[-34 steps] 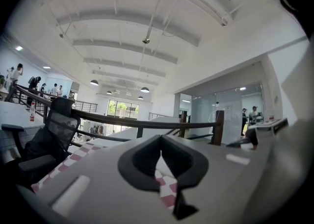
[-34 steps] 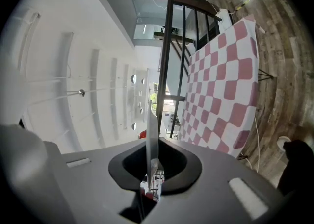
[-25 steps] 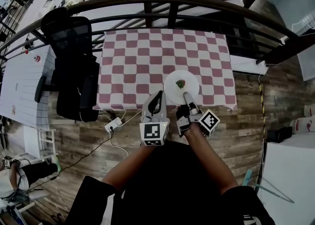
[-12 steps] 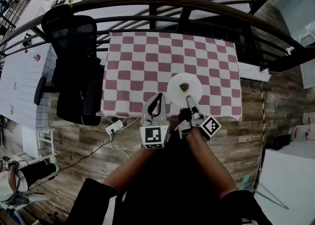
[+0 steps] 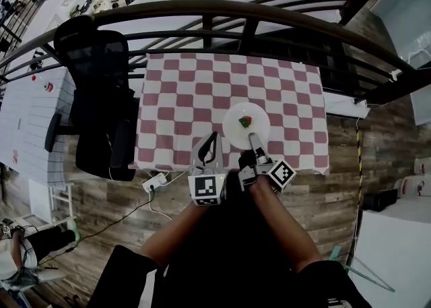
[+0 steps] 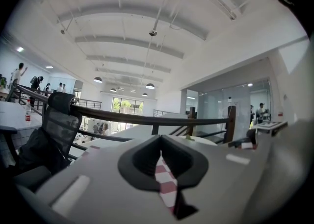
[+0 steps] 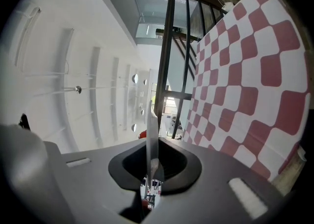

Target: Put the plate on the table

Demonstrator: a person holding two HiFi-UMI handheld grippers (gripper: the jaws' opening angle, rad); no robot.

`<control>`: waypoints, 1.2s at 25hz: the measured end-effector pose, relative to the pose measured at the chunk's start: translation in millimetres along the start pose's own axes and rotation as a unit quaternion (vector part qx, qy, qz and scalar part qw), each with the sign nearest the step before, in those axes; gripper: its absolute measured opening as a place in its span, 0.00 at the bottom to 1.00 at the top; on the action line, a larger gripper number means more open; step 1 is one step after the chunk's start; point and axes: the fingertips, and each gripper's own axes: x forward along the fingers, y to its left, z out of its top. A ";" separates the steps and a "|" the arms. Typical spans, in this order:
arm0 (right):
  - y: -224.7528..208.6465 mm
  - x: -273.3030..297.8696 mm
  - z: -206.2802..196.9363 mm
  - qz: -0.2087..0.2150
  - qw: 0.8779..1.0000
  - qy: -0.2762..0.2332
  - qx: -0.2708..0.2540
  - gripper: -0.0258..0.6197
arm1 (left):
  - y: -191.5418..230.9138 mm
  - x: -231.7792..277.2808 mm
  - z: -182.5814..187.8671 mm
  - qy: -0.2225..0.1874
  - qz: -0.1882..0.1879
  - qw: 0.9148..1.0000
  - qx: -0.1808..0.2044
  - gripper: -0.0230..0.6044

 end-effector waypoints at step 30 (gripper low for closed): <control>-117.6 110.3 62.4 0.000 0.998 0.061 -0.034 0.07 | 9.0 141.0 -18.0 0.052 0.014 0.998 0.039 0.05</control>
